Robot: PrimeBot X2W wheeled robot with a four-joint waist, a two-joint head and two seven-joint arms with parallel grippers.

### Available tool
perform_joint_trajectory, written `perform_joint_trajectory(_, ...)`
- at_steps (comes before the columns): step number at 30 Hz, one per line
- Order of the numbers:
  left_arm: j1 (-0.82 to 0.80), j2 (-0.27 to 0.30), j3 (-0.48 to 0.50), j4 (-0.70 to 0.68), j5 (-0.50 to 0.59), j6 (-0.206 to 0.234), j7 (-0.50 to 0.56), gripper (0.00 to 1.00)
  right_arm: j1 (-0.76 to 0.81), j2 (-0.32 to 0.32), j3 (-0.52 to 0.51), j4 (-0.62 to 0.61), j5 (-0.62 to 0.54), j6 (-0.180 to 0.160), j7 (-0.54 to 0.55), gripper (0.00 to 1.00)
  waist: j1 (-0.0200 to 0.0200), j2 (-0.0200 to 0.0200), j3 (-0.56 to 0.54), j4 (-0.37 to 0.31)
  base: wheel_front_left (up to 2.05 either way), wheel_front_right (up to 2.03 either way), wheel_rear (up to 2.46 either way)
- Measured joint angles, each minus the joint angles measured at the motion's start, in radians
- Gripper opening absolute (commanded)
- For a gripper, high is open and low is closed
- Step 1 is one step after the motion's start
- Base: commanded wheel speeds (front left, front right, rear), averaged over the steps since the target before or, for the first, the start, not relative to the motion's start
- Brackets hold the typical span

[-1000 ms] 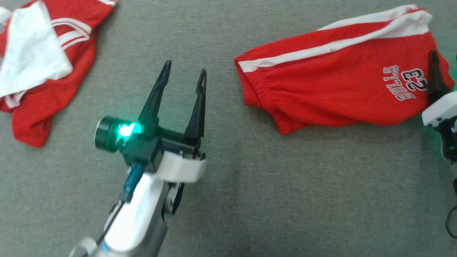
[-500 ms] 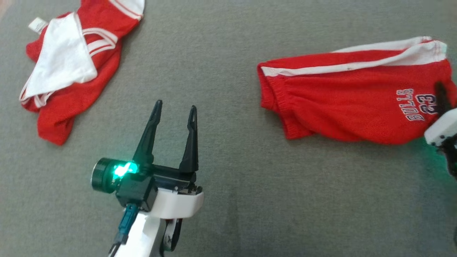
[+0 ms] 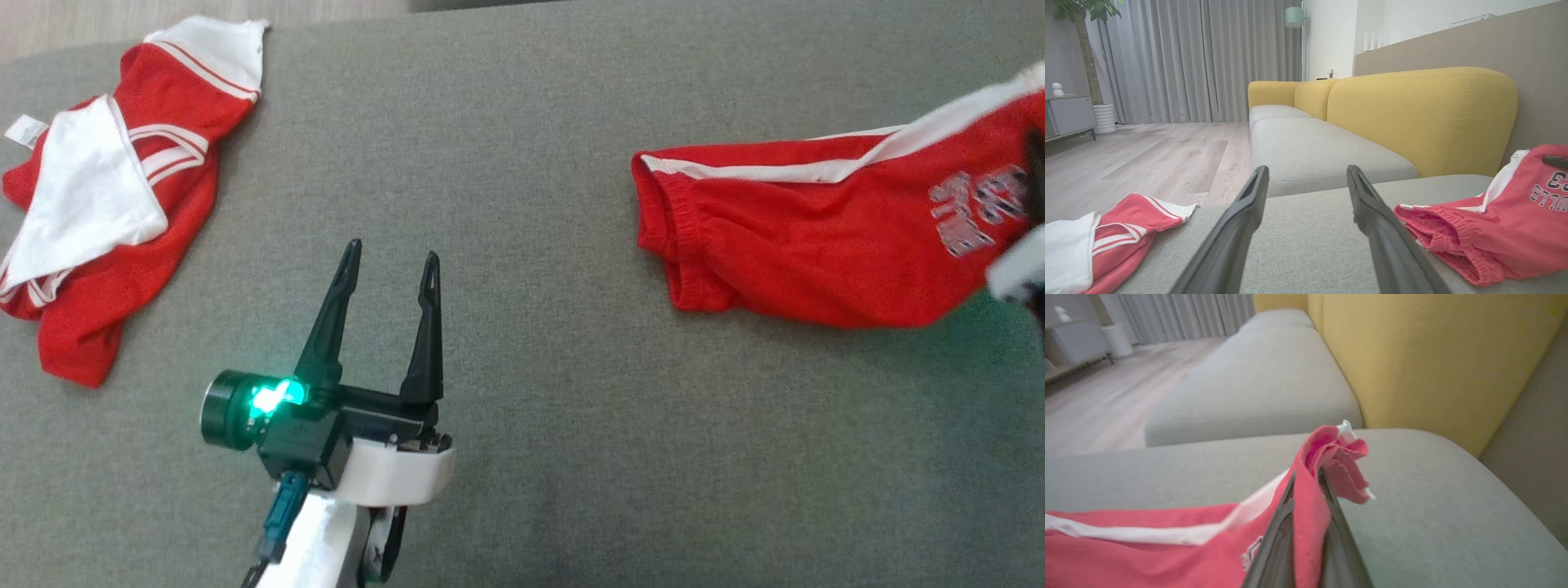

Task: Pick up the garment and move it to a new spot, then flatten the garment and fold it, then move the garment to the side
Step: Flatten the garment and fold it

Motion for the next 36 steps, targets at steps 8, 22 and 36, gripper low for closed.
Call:
perform_joint_trajectory(8,0.042,0.0,-0.003,0.016,-0.001,-0.016,0.0,1.0,0.002,0.121,0.123,-0.243,-0.015,0.0,0.049,0.0,0.0,0.0,-0.041,0.015,0.0,0.0,0.0)
perform_joint_trajectory(22,0.089,0.0,-0.021,0.019,-0.046,0.004,0.0,1.0,0.2,0.285,0.095,-0.346,-0.153,0.0,-0.052,1.0,0.0,0.0,-0.118,0.077,0.0,0.0,0.0)
perform_joint_trajectory(36,0.276,0.001,0.072,-0.027,-0.045,0.03,0.0,1.0,0.681,0.346,-0.234,-0.64,-0.278,0.0,-0.074,1.0,-0.0002,0.0,-0.216,0.048,0.0,0.0,0.0)
